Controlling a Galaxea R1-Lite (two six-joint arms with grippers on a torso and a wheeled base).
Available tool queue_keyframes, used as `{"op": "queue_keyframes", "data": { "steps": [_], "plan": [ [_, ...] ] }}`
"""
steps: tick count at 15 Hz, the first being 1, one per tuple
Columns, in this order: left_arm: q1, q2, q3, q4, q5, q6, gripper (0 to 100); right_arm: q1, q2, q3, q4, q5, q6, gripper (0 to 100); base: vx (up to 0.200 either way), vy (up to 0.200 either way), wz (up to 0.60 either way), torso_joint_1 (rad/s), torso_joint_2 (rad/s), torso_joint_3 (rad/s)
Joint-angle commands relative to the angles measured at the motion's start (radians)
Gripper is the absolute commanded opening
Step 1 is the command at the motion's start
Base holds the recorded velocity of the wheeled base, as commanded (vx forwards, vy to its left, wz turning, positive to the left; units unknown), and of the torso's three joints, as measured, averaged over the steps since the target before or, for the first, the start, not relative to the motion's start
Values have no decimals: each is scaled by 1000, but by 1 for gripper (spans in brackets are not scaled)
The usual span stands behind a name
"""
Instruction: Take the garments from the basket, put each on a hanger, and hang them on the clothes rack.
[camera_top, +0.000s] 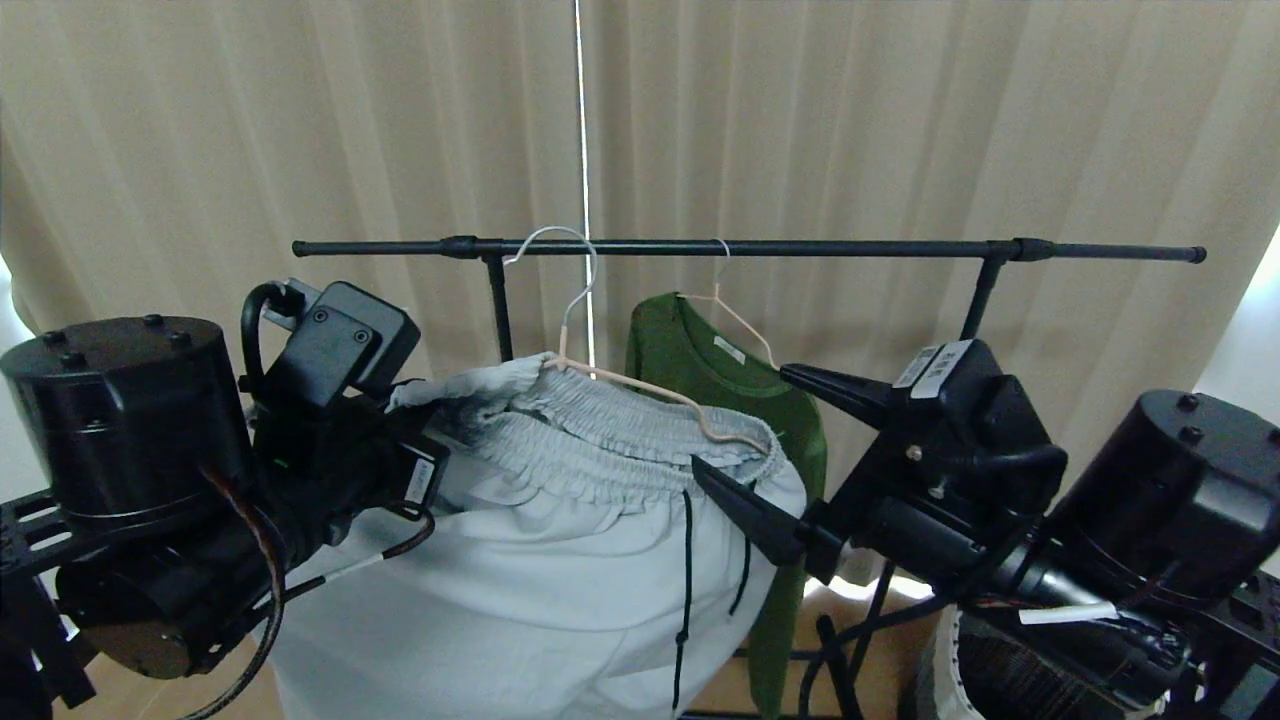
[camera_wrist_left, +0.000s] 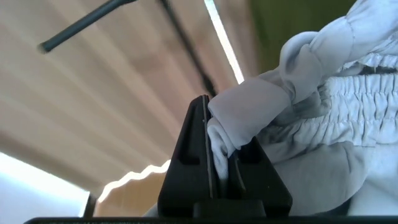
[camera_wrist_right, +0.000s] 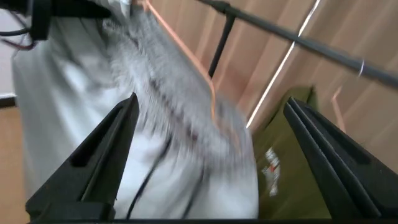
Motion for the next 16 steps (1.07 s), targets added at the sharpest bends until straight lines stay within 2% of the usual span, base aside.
{"op": "queue_keyframes", "data": {
  "steps": [1,5,10,12,13,16],
  "plan": [
    [-35,7,-12,-1,13,0,0,-12,71,-44,4,0,-37,100,0,0,0,0,0,0],
    [-67,4,0,-1,16,-1,0,-99,141,-140,10,-6,-160,100,0,0,0,0,0,0],
    [-95,5,7,-2,16,-3,0,-108,164,-208,86,-7,-165,100,0,0,0,0,0,0],
    [-111,5,10,-5,16,-11,0,-105,163,-246,154,-7,-165,100,0,0,0,0,0,0],
    [-111,5,11,-11,18,-12,0,-104,163,-258,165,-7,-165,0,0,0,0,0,0,0],
    [-110,9,13,-25,25,-12,0,-91,163,-265,166,-7,-165,0,0,0,0,0,0,0]
  ]
}}
